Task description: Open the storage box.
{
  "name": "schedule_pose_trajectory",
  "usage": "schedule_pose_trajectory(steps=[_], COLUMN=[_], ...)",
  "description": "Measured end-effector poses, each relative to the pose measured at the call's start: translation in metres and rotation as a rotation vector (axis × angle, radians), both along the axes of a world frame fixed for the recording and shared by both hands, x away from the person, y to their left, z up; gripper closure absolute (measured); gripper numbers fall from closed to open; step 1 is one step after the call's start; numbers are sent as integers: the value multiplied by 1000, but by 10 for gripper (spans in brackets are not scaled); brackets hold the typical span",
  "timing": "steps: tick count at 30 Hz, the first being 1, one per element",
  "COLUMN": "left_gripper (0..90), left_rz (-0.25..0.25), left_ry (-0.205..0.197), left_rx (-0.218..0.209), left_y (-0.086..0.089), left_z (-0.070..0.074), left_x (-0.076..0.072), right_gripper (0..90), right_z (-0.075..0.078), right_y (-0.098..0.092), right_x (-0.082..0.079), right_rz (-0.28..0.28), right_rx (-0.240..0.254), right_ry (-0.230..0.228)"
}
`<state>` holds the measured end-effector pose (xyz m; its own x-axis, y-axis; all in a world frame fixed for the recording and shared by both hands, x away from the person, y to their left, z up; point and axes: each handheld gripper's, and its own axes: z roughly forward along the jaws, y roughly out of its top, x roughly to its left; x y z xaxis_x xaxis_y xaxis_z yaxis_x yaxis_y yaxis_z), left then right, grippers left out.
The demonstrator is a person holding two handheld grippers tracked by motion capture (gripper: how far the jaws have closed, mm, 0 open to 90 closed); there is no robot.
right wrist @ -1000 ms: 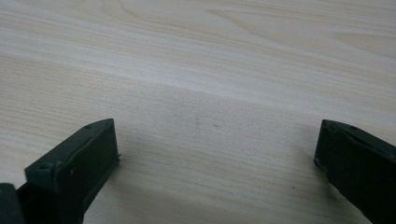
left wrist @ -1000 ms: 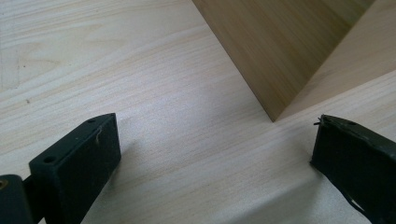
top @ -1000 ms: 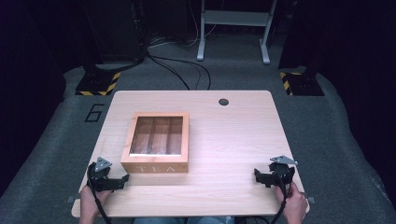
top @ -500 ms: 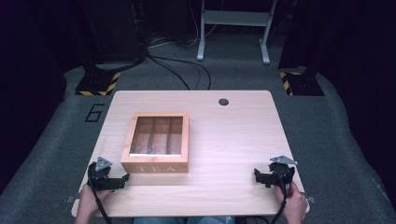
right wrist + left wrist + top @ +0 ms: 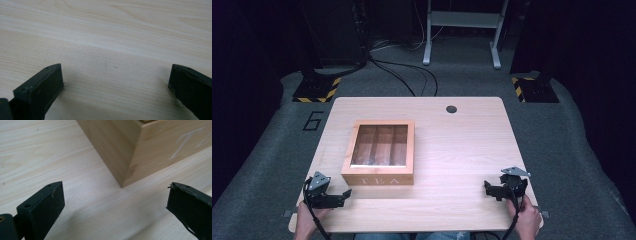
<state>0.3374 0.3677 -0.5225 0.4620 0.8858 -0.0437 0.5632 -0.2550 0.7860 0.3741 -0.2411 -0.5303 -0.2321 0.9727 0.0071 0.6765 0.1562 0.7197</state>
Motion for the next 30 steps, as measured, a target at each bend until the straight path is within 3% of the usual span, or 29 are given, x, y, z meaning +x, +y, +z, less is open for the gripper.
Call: schedule_pose_trajectory(steps=[7,13,18,30], left_gripper=[2,4,78,153], left_rz=[-7,-25,-25,-65], left_ry=[-39,-45,-67,-58], left_rx=[-51,-49,-46,-73], left_y=[-3,-9,-12,-14], left_z=[13,22,27,30], left_x=[4,12,17,22], right_gripper=[0,0,0,0], right_z=[0,0,0,0], right_y=[0,0,0,0], right_x=[0,0,0,0], right_rz=[0,-1,1,-2], right_rx=[0,0,1,1], right_ry=[0,0,1,1])
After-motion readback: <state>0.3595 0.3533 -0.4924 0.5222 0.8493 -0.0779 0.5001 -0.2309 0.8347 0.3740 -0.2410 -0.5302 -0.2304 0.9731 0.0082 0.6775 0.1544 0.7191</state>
